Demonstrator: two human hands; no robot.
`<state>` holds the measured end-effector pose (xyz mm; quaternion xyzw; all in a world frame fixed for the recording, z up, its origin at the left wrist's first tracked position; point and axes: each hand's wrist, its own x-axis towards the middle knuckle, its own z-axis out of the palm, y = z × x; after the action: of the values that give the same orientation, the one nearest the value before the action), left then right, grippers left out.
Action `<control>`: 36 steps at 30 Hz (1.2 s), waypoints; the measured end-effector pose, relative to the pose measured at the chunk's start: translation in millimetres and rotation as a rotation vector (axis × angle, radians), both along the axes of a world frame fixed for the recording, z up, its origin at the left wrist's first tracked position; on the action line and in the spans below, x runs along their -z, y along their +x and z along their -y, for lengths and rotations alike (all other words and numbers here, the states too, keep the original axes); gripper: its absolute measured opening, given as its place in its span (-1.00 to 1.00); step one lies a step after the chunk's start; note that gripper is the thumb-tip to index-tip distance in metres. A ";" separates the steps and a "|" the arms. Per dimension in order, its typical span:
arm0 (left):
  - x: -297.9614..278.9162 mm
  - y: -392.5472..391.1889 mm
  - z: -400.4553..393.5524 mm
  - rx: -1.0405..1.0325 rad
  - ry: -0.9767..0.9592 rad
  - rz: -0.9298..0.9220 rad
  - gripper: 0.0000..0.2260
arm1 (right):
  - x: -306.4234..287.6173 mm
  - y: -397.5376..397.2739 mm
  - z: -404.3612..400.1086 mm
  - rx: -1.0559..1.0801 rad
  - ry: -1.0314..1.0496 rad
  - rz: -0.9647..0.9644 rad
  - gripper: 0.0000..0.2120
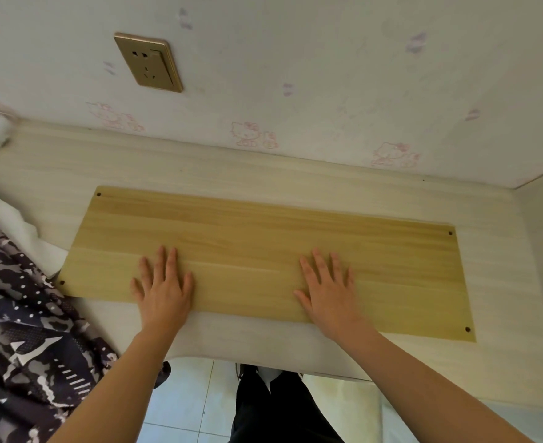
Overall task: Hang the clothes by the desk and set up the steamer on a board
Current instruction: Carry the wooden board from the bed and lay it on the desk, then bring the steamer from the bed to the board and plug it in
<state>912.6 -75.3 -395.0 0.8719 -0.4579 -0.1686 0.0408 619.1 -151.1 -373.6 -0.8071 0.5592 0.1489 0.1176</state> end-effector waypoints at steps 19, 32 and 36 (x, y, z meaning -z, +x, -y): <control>-7.6 -65.7 -61.1 0.519 -0.082 0.032 -0.56 | -15.5 -10.0 -111.5 0.184 -0.044 0.081 -0.51; -35.5 -81.1 -86.9 0.958 -0.109 -0.103 -0.60 | -50.9 -6.9 -219.9 0.517 0.026 0.123 -0.49; -40.4 -111.8 -95.1 1.113 -0.156 -0.129 -0.63 | -63.4 -18.9 -255.0 0.633 0.002 0.139 -0.51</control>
<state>800.8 19.8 -354.6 0.4812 -0.8564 -0.1833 0.0380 600.1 103.9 -310.2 -0.6012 0.7729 0.0498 0.1969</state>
